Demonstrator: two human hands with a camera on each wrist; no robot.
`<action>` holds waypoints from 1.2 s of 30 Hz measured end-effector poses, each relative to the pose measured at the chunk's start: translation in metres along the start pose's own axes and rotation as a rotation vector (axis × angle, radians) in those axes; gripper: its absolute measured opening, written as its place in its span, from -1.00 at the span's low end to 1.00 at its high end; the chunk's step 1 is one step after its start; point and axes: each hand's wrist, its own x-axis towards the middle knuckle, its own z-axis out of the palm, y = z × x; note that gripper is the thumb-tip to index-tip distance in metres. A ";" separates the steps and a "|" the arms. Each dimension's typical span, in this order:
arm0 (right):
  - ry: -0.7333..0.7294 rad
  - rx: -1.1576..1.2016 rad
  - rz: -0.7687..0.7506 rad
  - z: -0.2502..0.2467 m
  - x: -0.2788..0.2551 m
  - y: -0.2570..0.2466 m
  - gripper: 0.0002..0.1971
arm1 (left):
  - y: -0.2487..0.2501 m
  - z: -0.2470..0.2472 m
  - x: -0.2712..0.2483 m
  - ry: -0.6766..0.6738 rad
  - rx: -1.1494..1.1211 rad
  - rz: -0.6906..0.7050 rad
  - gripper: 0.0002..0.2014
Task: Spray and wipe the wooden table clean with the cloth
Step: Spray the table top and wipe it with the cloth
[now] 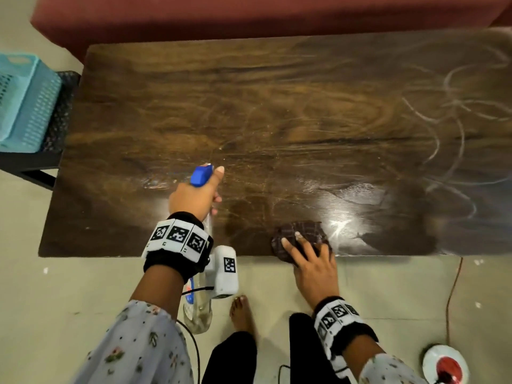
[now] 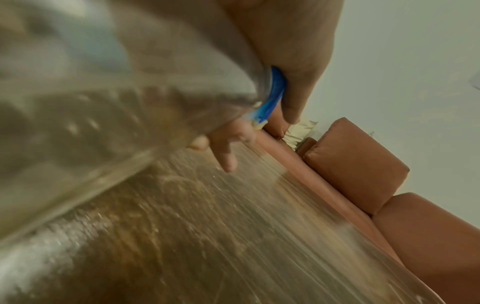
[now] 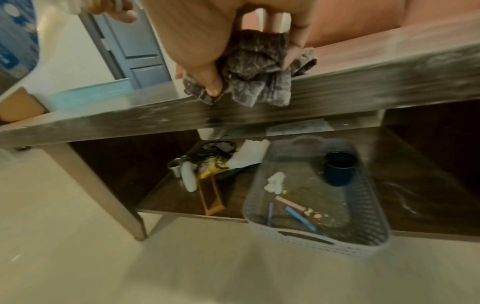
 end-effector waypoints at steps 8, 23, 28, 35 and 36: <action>0.121 0.144 0.311 -0.053 -0.023 0.169 -0.46 | 0.048 0.127 -0.045 -0.113 -0.045 0.019 -0.73; 0.370 0.360 0.633 -0.168 0.034 0.354 -0.54 | 0.172 0.297 -0.114 -0.108 -0.063 0.117 -0.53; 0.349 0.337 0.621 -0.182 0.080 0.374 -0.56 | 0.200 0.329 -0.092 -0.111 -0.074 0.184 -0.68; 0.323 0.317 0.638 -0.199 0.160 0.398 -0.59 | 0.241 0.360 -0.049 -0.143 -0.036 0.113 -0.65; 0.309 0.313 0.647 -0.201 0.173 0.400 -0.59 | 0.247 0.362 -0.041 -0.153 -0.047 0.095 -0.67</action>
